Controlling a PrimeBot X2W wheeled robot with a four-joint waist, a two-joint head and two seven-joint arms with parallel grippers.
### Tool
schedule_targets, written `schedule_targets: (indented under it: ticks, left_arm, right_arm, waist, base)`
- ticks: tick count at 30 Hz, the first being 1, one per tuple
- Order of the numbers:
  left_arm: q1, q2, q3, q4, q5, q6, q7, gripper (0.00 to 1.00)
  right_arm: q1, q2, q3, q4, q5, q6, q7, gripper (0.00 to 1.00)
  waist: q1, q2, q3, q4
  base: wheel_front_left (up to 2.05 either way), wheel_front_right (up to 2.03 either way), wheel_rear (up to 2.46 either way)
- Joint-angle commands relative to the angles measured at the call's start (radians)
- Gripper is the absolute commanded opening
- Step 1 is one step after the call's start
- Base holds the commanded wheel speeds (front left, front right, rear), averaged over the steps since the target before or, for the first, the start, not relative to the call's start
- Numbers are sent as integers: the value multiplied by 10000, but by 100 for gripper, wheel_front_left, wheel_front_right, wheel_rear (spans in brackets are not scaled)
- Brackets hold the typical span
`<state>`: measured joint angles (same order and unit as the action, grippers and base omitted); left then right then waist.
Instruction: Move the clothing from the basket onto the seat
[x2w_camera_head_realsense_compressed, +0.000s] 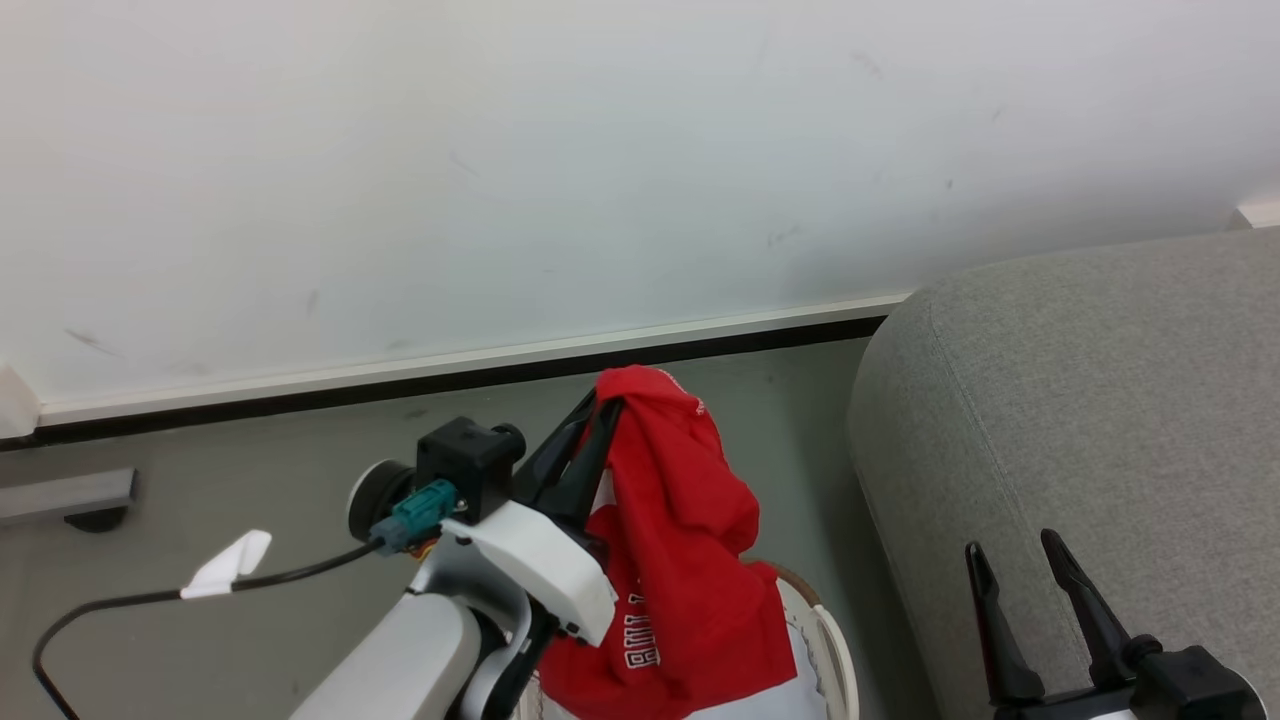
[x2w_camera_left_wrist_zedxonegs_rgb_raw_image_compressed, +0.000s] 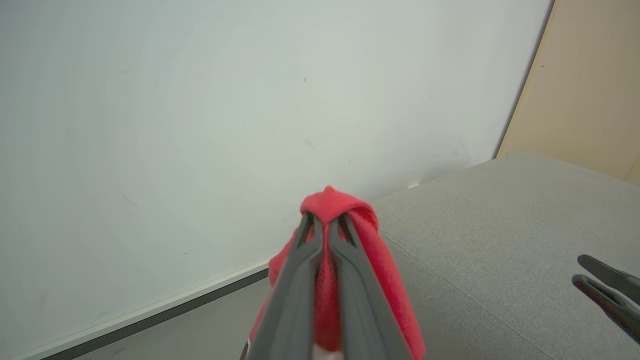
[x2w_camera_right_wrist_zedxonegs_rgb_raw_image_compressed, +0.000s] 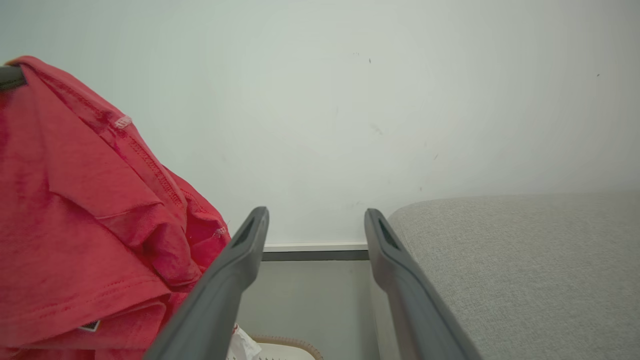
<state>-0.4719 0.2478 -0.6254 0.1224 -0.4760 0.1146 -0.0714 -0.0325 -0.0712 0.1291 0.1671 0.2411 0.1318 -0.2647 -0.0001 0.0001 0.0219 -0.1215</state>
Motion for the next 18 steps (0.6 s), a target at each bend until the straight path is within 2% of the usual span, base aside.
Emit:
schedule_targets:
  ticks: [1, 9, 18]
  left_arm:
    - [-4, 109, 22, -87, -119, 20, 18, 0]
    - [96, 161, -47, -235, -149, 70, 88, 0]
    - [-8, 104, -233, -351, -115, 50, 212, 0]
  right_arm:
    - [103, -76, 16, 20, 49, -21, 5, 100]
    - [156, -312, 228, -127, -89, -21, 5, 100]
    - [-727, -1700, 2090, -276, 109, -21, 6, 100]
  waist:
    - [1, -1, -13, -47]
    - [1, -1, -27, -148]
    - [1, -1, -4, -117]
  base:
    - [0, 0, 0]
    - [0, 0, 0]
    - [0, 0, 0]
